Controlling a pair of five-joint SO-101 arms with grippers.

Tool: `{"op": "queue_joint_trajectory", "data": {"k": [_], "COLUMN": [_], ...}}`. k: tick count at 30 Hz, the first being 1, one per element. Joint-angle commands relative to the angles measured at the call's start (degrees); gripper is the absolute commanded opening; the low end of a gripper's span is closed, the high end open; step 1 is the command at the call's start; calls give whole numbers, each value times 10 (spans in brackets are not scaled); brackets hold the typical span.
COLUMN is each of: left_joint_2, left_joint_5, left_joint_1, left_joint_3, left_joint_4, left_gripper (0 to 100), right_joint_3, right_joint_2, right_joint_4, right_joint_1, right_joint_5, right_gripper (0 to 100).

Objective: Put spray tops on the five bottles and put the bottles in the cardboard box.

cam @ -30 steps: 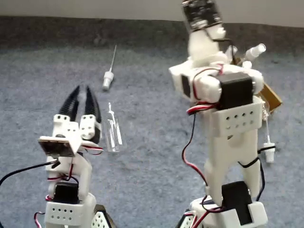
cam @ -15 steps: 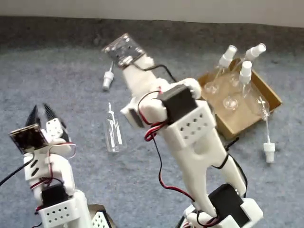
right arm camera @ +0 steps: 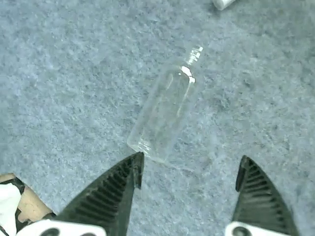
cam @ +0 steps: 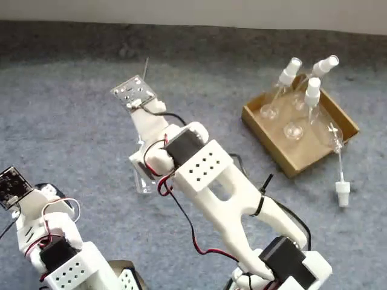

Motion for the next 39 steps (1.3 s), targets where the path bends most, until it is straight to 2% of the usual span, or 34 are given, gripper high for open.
{"op": "queue_joint_trajectory", "data": {"k": [1,5,10,15,25,33,39], "left_joint_2": [0,0,0,0,0,0,0], "left_joint_5": [-5,-4,-4,-5,-5,-6,-6], "left_joint_1": [-8,-7,13,22,44,56,56], "left_joint_3": [10,10,10,10,10,10,11], "left_joint_4": [6,5,10,13,18,30,38], "left_gripper": [5,5,5,5,5,5,5], "right_joint_3": [11,52,122,151,234,284,346], "right_joint_2": [-20,-20,-20,-20,-19,-19,-19], "right_joint_4": [-48,-106,-218,-259,-387,-403,-485], "right_joint_1": [-22,-32,-30,-29,-30,-29,-31], "right_joint_5": [-17,-20,-82,-124,-127,-127,-127], "right_gripper": [257,257,257,257,257,257,257]}}
